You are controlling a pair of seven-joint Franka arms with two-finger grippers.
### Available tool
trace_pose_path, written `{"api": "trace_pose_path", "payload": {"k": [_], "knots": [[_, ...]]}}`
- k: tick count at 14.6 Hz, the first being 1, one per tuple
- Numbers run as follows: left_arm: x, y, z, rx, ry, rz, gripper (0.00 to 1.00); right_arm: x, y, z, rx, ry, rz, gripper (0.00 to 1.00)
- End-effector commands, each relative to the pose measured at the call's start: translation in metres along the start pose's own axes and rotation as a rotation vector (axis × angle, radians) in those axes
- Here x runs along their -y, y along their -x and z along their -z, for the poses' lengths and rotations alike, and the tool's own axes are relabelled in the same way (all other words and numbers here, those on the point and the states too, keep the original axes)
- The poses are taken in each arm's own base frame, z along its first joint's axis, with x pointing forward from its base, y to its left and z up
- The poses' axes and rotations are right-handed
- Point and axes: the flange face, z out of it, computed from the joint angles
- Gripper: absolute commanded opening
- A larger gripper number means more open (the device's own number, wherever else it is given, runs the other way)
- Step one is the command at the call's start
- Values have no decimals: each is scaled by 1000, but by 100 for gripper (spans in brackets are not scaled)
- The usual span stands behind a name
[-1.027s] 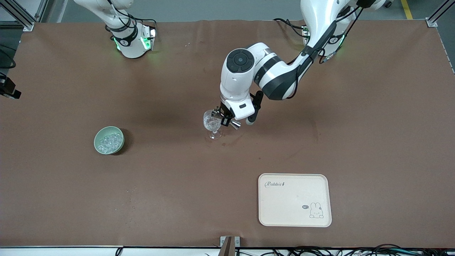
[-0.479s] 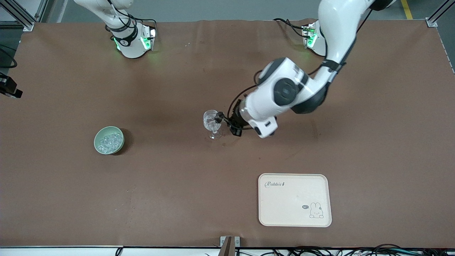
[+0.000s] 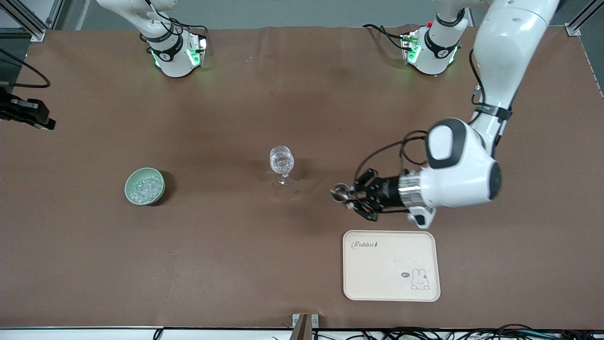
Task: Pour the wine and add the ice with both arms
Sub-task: 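Move the jigger to the tray while the right gripper brings the ice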
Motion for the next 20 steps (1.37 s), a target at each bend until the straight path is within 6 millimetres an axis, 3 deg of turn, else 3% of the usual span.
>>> {"api": "trace_pose_path", "payload": {"k": [1, 4, 7, 11, 15, 17, 20], "knots": [[-29, -65, 36, 138, 74, 41, 1, 54, 13, 0, 1, -15, -32, 1], [-44, -135, 59, 204, 145, 13, 1, 130, 16, -16, 7, -13, -91, 1], [-53, -208, 52, 220, 177, -49, 1, 198, 17, -40, -11, -37, -117, 1], [-62, -264, 40, 317, 274, 13, 1, 291, 18, -96, -3, -69, -110, 1], [-60, -292, 22, 287, 315, -18, 1, 368, 27, -168, -14, -29, -191, 1], [-59, -304, 13, 261, 332, -23, 1, 393, 35, -192, -7, -20, -211, 1], [-57, -317, 4, 243, 337, -32, 3, 412, 39, -216, -19, -7, -209, 1]]}}
